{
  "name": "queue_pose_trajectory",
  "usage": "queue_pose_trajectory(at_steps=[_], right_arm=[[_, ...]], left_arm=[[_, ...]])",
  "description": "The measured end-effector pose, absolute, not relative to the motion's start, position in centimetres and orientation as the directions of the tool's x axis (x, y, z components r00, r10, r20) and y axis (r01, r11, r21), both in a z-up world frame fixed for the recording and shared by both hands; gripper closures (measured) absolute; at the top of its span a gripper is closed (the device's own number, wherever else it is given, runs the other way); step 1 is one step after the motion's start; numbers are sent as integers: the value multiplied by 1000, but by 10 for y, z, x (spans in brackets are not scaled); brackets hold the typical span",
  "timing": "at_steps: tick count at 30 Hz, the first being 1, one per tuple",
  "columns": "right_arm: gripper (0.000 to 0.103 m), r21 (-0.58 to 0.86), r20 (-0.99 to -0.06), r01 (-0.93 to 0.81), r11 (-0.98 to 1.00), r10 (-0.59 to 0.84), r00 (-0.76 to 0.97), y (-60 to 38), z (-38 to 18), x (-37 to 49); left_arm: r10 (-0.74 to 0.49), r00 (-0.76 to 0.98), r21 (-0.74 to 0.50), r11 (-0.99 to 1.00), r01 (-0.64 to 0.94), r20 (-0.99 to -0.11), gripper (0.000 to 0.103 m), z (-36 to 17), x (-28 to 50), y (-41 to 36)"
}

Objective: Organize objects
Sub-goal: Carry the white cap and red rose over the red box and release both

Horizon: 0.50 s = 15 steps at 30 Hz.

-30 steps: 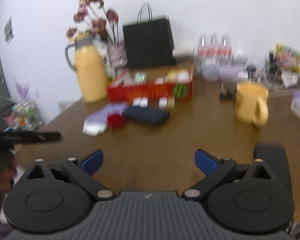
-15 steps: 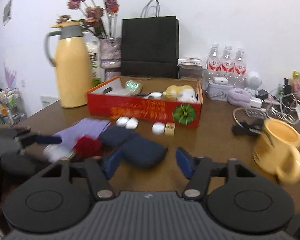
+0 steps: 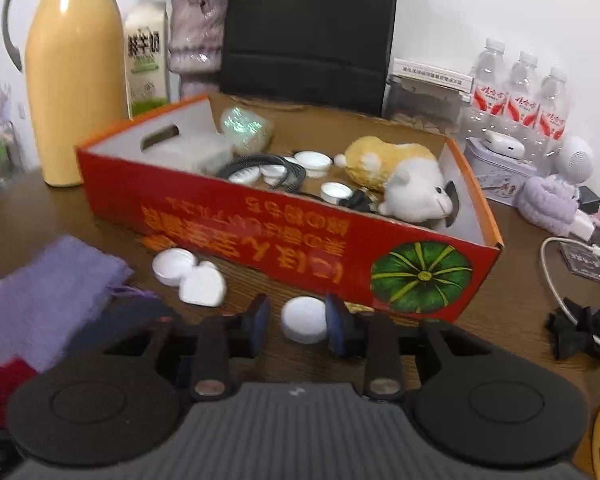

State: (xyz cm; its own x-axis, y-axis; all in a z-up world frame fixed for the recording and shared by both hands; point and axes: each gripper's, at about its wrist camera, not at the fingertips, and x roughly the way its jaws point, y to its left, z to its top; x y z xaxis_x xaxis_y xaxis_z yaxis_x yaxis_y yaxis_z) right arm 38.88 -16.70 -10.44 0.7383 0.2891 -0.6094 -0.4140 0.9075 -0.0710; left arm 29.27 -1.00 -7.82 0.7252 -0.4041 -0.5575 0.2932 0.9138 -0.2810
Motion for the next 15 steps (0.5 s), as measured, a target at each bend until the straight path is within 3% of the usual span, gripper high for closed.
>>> queue_pose_trajectory(at_steps=[6,9,11,12,15], right_arm=[[71,-87,-607,-406,910,275,745,-171,-106,391],[59,-112,-613,-423,899,272,741,-164,-107,394],[58,-143,-616,-428,892,259,744,-159,-108,390],[58,-132,-625,-434,891,266,734,-158,-106,390],[74,-48,-650,-456,889,319,690,-165,-104,392]], left_arm=[[-416,725,-291,908,300,-549,69,-78,290,-10],[-423,720,-290,906,310,-550,68,-78,289,-11],[-423,714,-275,906,321,-558,68,-78,289,-14],[-425,714,-269,905,329,-557,68,-78,288,-16],[-429,724,-257,903,343,-541,68,-75,283,-18]])
